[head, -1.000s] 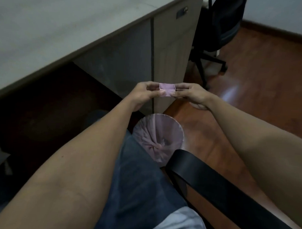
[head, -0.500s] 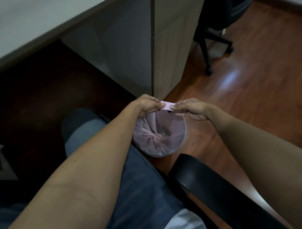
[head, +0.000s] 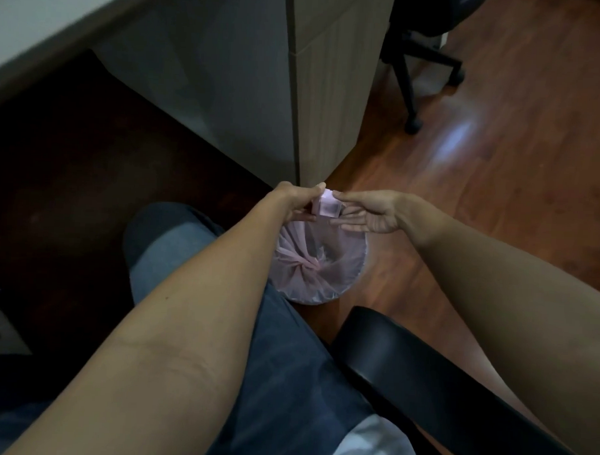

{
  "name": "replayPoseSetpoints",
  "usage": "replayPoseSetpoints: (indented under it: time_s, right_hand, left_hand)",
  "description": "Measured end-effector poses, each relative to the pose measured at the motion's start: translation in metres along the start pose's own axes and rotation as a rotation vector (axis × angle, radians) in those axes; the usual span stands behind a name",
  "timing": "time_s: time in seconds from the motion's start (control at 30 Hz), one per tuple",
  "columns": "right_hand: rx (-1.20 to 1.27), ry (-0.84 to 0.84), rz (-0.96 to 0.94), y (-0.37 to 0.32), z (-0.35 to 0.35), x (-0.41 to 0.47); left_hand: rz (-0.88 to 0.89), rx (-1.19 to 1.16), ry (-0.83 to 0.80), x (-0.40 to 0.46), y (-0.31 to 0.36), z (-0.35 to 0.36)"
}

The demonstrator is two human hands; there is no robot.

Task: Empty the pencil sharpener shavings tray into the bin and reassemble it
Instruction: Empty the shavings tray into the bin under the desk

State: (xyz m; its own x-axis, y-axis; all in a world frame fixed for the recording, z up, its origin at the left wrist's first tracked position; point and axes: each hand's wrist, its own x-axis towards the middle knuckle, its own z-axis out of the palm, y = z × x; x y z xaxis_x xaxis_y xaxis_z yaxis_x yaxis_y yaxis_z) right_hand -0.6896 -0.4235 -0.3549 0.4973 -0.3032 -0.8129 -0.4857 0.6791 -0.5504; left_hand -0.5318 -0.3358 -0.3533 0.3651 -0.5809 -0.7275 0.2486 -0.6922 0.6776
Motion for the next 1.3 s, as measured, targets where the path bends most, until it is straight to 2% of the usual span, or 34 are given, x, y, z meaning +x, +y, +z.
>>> replayPoseSetpoints:
  time_s: [0.33, 0.5, 0.67, 0.77, 0.9, 1.0, 1.1, 1.3]
  right_hand:
    - [0.028, 0.043, 0.044, -0.013, -0.001, 0.002]
    - [-0.013, 0.106, 0.076, 0.004, 0.004, 0.007]
    - [0.088, 0.150, -0.119, 0.002, 0.006, 0.006]
    - [0.051, 0.147, -0.052, 0.009, 0.011, 0.005]
    - [0.060, 0.155, -0.098, 0.009, 0.010, 0.008]
    - [0.056, 0.150, -0.043, 0.016, 0.009, 0.011]
    - [0.045, 0.103, -0.061, 0.015, 0.008, 0.013]
    - [0.092, -0.004, -0.169, 0.010, 0.003, 0.007]
  left_hand:
    - [-0.023, -0.003, 0.071, -0.004, 0.012, 0.006]
    - [-0.048, -0.022, 0.075, -0.005, -0.010, 0.013]
    - [0.050, -0.132, 0.134, 0.006, -0.004, 0.010]
    - [-0.022, -0.109, 0.089, 0.000, -0.004, 0.010]
    - [-0.034, -0.125, 0.091, 0.008, -0.007, 0.005]
    - [-0.070, -0.080, 0.055, 0.006, -0.009, 0.004]
    - [-0.023, -0.081, 0.060, 0.007, -0.015, -0.002]
    - [0.109, -0.129, -0.060, 0.007, -0.020, -0.017]
